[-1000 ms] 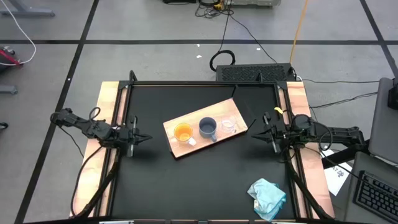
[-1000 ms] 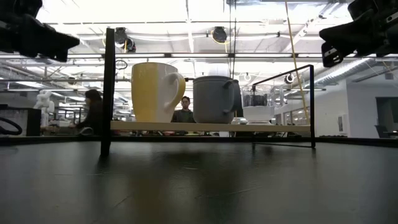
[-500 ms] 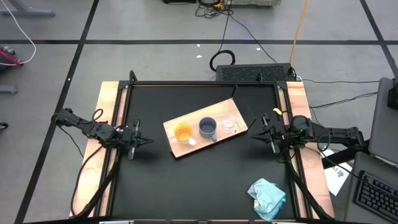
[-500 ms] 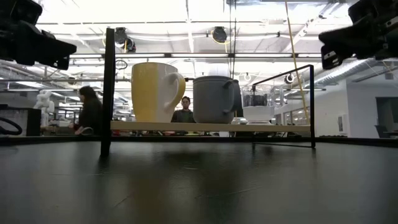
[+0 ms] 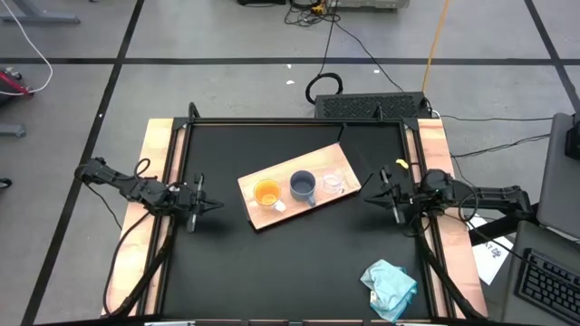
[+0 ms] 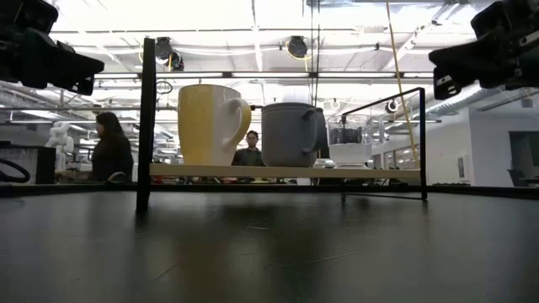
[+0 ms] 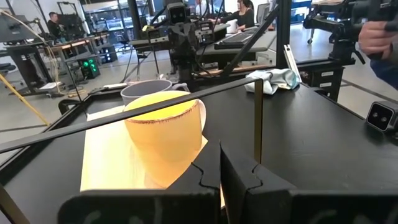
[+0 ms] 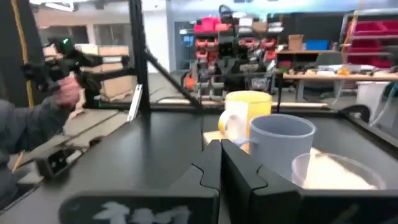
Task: Stack small to large cups/mugs on shelf
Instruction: Return to home position
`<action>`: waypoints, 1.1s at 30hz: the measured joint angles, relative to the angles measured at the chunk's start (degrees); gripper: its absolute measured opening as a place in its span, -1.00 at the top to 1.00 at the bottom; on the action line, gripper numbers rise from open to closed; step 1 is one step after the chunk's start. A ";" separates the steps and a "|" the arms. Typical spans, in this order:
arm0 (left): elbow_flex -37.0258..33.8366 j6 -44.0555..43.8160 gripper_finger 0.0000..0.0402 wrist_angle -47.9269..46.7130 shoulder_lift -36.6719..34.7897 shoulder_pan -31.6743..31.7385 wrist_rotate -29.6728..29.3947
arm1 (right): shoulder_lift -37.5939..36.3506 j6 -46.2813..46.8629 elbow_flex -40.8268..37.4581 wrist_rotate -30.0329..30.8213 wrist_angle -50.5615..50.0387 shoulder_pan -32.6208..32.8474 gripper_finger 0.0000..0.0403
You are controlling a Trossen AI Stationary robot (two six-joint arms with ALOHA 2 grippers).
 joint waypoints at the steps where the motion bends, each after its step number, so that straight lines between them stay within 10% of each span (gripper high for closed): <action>1: 0.00 -0.07 1.00 0.00 0.00 0.00 0.02 | 0.04 -0.35 0.00 -0.90 -0.32 0.00 1.00; 33: -0.02 -1.23 0.95 0.00 0.00 0.00 0.02 | 0.02 0.09 -0.22 -5.77 -0.24 0.02 1.00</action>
